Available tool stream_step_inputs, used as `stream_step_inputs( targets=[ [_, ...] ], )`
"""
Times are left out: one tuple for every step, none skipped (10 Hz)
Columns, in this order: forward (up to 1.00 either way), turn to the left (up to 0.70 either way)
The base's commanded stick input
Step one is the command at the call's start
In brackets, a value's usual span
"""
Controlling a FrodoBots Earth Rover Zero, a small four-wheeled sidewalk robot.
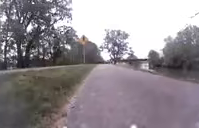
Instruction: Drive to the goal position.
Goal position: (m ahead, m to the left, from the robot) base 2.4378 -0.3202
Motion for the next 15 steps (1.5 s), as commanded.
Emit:
stream_step_inputs(
  targets=[
    [1.00,0.00],
    [1.00,0.00],
    [1.00,0.00],
    [1.00,0.00],
    [1.00,0.00],
    [1.00,0.00],
    [1.00,0.00],
    [1.00,0.00],
    [1.00,0.00],
    [1.00,0.00],
    [1.00,0.00],
    [1.00,0.00],
    [1.00,0.00],
    [1.00,0.00],
    [1.00,0.00]
  ],
)
